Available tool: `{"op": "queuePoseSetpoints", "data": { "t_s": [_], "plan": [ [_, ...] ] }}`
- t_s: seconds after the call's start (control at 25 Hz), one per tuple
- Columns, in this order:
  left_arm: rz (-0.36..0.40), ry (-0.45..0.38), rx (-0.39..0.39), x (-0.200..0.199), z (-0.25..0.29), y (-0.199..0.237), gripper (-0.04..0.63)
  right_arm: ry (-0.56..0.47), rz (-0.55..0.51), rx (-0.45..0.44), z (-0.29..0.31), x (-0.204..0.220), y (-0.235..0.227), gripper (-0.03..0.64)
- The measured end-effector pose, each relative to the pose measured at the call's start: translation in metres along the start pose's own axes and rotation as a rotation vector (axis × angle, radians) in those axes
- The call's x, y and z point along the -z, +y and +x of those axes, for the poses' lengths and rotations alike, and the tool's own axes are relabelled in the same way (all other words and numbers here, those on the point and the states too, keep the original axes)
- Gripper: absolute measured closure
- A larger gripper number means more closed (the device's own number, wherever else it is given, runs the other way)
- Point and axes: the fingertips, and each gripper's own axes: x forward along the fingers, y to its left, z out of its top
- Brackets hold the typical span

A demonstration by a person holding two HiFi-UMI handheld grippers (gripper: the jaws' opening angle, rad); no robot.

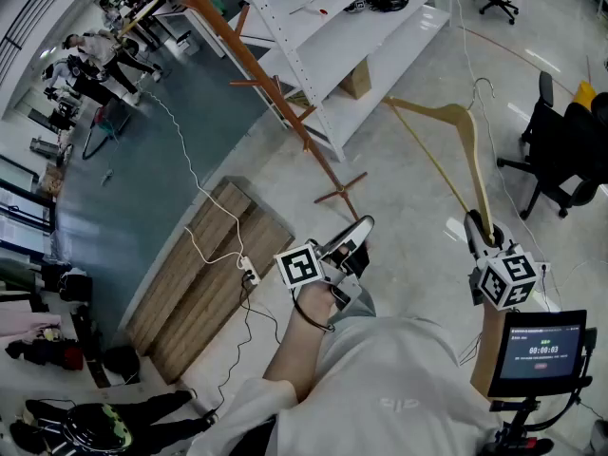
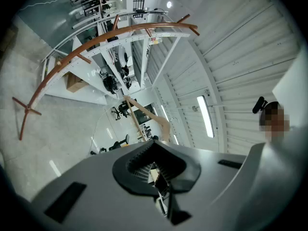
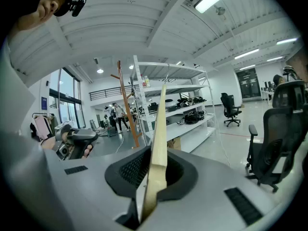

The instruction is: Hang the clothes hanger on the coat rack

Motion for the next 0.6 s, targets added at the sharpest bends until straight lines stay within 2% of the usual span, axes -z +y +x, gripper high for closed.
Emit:
{"op": "queuePoseSetpoints", "data": {
  "t_s": [0.28,0.4,0.6],
  "plan": [
    [0.031,0.054,0.003,-0.136,-0.013,0.039,0.589,-0.01,-0.097,0.073,0.135,-0.061,0.038,0.572],
    [0.078,0.084,0.022,-0.191,-0.012,0.04,0.589,-0.015,-0.164,0.109,0.19,-0.096,0.054,0.572],
    [0.101,0.048,0.044,-0.239,-0.01,0.015,0.589,-0.004,-0.245,0.11,0.227,-0.153,0.086,0.572]
  ]
}}
